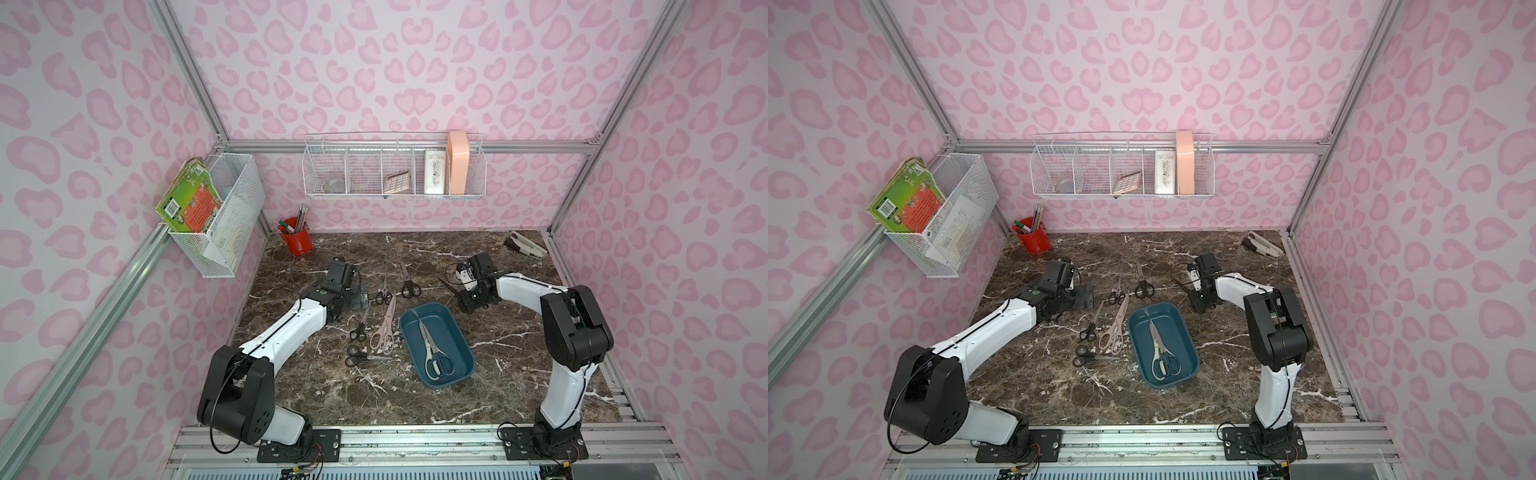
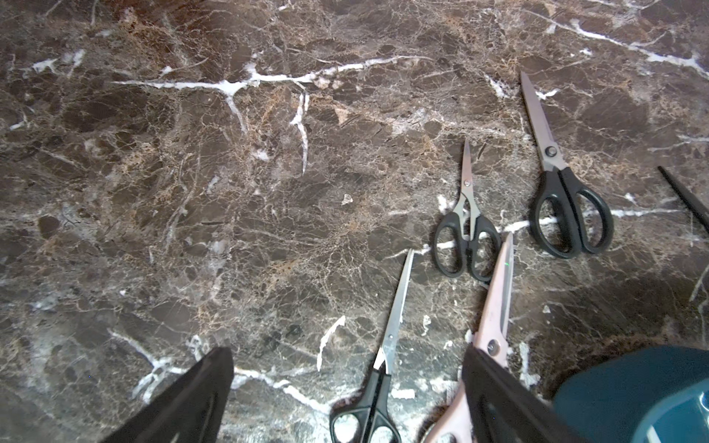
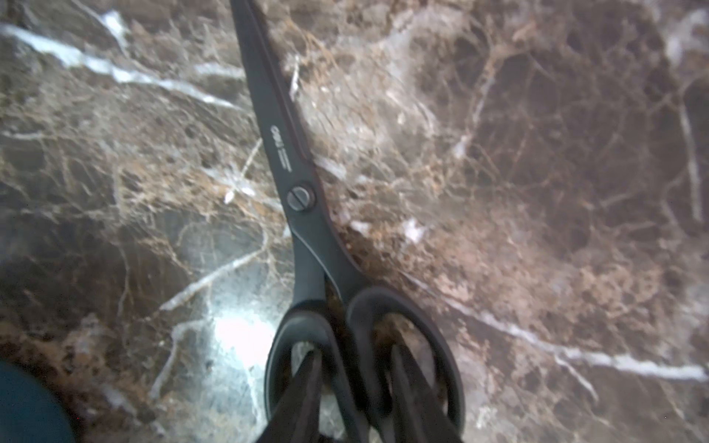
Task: Put the scissors into the storage box
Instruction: Pick up the scissors from the center of the board.
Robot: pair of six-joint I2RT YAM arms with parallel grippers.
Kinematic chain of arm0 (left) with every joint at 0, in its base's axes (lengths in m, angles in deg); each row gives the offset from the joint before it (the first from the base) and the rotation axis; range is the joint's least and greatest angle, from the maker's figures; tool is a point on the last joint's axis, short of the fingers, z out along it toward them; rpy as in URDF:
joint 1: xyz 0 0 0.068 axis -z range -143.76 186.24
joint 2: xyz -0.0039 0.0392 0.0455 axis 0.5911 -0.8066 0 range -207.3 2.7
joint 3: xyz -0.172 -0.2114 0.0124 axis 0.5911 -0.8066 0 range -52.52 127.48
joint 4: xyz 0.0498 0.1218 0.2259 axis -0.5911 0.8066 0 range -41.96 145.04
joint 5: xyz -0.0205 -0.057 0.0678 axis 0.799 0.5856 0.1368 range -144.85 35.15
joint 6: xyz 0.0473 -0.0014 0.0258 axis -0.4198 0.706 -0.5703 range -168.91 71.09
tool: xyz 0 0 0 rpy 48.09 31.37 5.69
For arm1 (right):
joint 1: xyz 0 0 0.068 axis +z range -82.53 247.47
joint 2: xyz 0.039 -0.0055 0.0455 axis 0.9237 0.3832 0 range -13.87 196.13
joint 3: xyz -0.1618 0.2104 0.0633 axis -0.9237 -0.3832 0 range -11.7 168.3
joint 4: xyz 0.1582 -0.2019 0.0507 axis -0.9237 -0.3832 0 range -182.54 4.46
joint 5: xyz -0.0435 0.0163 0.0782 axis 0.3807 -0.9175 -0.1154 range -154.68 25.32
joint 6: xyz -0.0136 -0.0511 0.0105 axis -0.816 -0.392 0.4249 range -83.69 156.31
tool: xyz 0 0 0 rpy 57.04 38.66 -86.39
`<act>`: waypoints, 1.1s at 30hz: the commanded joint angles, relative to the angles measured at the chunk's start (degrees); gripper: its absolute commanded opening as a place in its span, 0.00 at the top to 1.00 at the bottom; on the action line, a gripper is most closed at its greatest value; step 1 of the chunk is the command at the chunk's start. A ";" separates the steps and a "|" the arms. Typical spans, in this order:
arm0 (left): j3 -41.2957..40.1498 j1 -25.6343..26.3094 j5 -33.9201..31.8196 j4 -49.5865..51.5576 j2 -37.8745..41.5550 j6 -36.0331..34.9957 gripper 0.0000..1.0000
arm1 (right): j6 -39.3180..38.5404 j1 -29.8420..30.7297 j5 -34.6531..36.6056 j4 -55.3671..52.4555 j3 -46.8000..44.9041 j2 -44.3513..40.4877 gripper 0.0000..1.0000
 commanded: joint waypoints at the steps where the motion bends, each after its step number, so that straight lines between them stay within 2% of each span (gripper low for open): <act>1: -0.07 -0.04 -0.79 -0.30 0.67 0.09 0.02 | -0.83 0.27 3.45 -4.97 0.94 2.11 0.68; 7: -0.15 -0.10 -1.02 -0.41 0.85 -0.05 0.02 | -1.27 0.60 5.58 -8.48 2.90 4.54 0.71; 17: -1.05 -0.13 -1.45 -0.65 1.61 -0.05 0.02 | -0.07 0.65 6.30 -8.80 2.81 5.52 1.00; 24: -1.16 -0.16 -2.06 -0.86 1.88 -0.35 0.02 | 2.08 0.60 4.26 -7.01 3.09 3.59 1.00; 33: -0.80 -0.54 -1.08 -2.24 0.93 -0.58 0.02 | 5.77 0.50 3.92 -10.01 7.19 -7.24 1.00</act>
